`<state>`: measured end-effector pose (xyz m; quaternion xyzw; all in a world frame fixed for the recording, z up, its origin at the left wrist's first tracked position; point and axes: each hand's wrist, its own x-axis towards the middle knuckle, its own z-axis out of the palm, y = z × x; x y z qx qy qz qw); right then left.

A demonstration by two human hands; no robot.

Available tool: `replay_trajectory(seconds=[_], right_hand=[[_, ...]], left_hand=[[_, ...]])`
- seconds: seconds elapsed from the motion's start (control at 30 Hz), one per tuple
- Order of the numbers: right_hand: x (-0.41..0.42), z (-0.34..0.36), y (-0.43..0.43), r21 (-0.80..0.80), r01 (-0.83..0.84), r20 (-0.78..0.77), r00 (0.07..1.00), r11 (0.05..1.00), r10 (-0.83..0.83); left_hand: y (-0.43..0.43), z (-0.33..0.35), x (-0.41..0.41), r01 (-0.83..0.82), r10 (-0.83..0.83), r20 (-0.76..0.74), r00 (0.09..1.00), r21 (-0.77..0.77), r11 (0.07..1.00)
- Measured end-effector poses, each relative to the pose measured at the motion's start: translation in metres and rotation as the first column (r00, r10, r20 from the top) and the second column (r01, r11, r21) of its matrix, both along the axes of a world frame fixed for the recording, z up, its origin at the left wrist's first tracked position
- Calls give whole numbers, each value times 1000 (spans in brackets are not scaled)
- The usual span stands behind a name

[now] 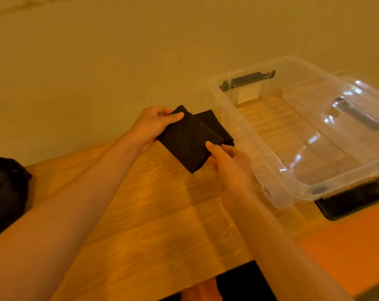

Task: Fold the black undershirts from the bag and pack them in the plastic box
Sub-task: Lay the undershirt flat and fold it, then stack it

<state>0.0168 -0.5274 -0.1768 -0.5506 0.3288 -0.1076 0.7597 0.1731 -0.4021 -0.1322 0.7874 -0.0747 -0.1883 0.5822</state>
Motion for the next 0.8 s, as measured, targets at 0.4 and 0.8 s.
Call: replay_trajectory(seconds=[0.4,0.8], right_hand=[[50,-8,1,148,412,-62,911,899,-407],[11,-21,19,-767,86,83,996,635,-34]], left_hand=[[-77,-31,83,179,-201,68,977,240,954],[-61,-57,64,-114,-17,581,814,189,975]])
